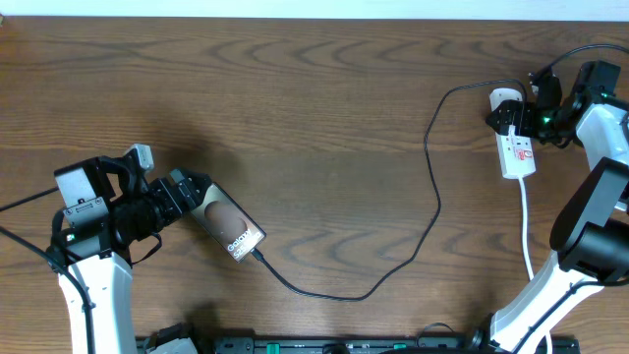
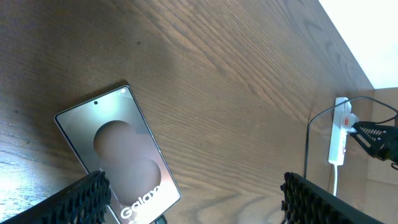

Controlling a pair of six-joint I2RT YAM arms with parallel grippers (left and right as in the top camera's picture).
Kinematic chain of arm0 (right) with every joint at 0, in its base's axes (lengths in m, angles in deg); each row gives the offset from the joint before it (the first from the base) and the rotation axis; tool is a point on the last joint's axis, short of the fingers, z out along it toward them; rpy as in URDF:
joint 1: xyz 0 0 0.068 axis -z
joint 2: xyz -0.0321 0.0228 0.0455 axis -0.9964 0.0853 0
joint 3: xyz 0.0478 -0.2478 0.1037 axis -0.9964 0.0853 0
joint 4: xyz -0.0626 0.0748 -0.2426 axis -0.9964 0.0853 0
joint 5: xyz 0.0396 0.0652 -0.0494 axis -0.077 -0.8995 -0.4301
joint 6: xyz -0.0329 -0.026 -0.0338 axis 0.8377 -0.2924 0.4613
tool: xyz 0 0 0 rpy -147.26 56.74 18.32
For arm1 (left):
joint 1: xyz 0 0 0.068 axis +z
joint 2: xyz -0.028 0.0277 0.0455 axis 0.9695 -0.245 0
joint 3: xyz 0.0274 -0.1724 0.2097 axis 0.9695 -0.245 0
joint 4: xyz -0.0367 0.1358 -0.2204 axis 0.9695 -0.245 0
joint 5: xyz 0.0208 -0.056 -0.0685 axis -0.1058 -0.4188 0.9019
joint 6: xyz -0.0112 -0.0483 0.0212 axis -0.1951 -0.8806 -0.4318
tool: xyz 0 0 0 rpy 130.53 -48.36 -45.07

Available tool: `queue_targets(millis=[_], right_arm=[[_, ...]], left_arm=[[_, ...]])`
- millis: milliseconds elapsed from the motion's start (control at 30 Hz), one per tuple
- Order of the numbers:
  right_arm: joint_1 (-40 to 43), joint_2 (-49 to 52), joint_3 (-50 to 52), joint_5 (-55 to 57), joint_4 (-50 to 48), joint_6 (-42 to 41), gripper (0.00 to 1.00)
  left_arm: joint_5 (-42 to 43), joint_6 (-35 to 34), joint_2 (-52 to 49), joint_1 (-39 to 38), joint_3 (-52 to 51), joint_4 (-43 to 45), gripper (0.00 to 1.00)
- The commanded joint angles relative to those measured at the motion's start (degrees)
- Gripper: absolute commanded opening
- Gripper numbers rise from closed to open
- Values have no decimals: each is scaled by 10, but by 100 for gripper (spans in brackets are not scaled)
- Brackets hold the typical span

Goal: Plug charger to phone and switch on socket
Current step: 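Lower the right gripper onto the orange switch beside the plugged adapter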

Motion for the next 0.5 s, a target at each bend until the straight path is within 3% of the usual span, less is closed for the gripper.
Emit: queue_targets(millis=[0, 467], right_arm=[[-5, 10, -12, -8, -2, -11, 99], [-6, 12, -11, -9, 3, -16, 99]], left_arm=[[9, 1, 3, 0, 14, 0, 87], [9, 1, 3, 0, 14, 0, 87]])
